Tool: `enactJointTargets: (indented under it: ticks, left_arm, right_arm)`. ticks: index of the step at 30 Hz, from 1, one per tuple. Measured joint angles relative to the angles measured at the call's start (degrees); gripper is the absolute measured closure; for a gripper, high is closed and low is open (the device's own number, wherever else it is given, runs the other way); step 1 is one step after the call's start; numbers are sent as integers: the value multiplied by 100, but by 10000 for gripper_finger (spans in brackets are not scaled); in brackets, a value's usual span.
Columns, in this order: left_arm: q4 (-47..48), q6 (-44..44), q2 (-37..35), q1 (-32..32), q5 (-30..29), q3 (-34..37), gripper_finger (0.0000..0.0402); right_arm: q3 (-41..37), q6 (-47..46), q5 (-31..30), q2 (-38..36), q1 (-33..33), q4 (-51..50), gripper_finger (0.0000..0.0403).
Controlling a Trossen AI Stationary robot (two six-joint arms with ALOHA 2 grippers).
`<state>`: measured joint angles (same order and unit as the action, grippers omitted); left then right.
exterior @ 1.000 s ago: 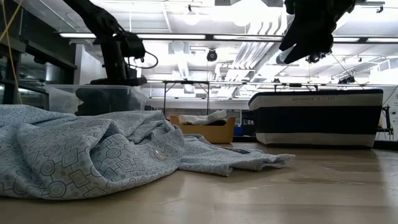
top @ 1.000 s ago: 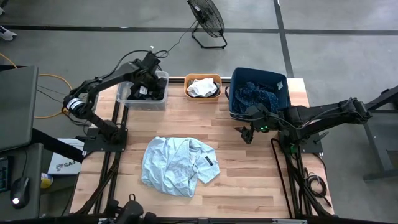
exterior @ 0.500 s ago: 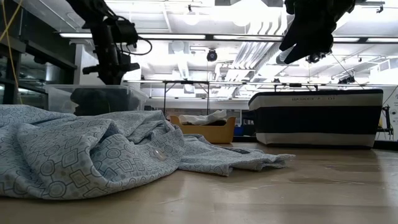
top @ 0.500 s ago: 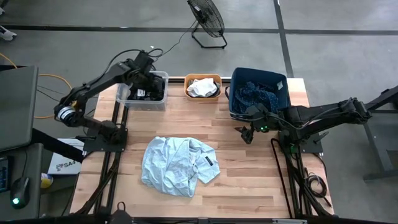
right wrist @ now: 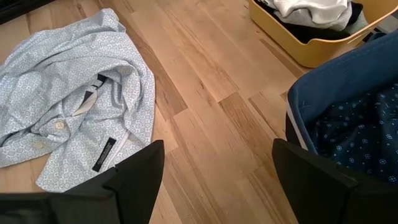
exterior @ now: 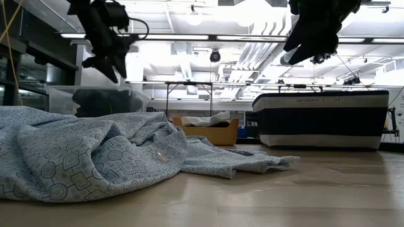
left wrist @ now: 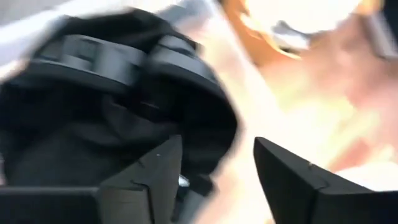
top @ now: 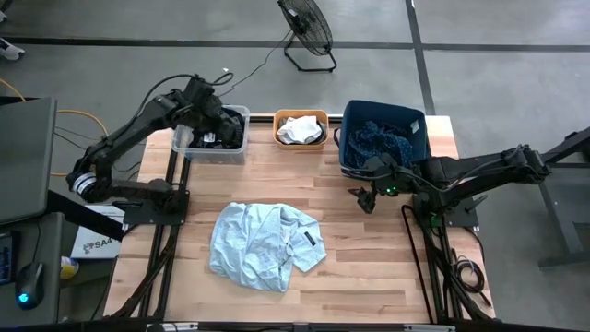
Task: Pick & Place Cloths
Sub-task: Put the white patterned shirt into the blue bin
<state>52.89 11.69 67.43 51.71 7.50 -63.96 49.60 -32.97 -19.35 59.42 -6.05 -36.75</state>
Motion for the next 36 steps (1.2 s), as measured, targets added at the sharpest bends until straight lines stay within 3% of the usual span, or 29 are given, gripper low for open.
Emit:
enactJointTargets:
  ticks: [4, 8, 15, 21, 26, 32, 36]
  left_arm:
    - [241, -264, -274, -20, 690, 0, 176]
    - [488, -452, -515, -322, 866, 0, 170]
    - [848, -507, -761, -1693, 851, -4, 169]
    - [902, -447, -714, -3307, 596, -4, 169]
    - [872, -238, -531, -4556, -196, -4, 169]
    - [703, -77, -190, -5694, -395, -4, 169]
    - [683, -153, 166, -6272, -881, -4, 169]
  right_arm:
    - [0, 0, -2, 0, -2, 1, 114]
    - [0, -24, -1, 0, -2, 2, 114]
    - [0, -27, -2, 0, 0, 2, 114]
    - [0, -44, -2, 1, 0, 0, 114]
    - [0, -42, -2, 1, 0, -11, 114]
    - [-2, -38, -2, 2, 0, -31, 114]
    - [-2, -28, -2, 2, -2, -29, 114]
